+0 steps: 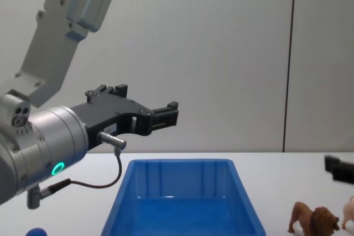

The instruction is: Pick up the two dolls from the table and place them into the box.

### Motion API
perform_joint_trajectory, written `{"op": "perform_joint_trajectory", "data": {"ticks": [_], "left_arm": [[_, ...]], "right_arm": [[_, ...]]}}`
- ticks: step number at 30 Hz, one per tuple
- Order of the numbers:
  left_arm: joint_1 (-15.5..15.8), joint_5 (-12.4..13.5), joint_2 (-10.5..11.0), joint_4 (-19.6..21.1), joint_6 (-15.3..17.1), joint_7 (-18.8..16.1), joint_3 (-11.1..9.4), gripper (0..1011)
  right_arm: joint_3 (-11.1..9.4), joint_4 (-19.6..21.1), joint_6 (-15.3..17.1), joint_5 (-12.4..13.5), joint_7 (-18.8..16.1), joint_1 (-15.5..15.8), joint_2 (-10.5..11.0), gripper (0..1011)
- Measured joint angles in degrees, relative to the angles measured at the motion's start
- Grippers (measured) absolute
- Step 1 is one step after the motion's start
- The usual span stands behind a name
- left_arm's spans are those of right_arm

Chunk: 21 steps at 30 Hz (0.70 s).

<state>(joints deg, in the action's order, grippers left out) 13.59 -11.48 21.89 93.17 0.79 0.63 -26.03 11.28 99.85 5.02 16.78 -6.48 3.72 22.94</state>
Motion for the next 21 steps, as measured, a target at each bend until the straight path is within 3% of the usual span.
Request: {"op": "perform_joint_trajectory", "data": {"ticks": [11,21], "left_arm": [[0.0,0.0,0.0,0.0,0.0,0.0,0.0,1001],[0.0,0.0,0.0,0.0,0.0,0.0,0.0,1001]], "right_arm": [[-1.0,-2.0,1.4,-0.1,0.2,1.5,1.7,1001],[-1.9,-5.4,3.3,1.2,0.3,0.2,1.8,1001]]}}
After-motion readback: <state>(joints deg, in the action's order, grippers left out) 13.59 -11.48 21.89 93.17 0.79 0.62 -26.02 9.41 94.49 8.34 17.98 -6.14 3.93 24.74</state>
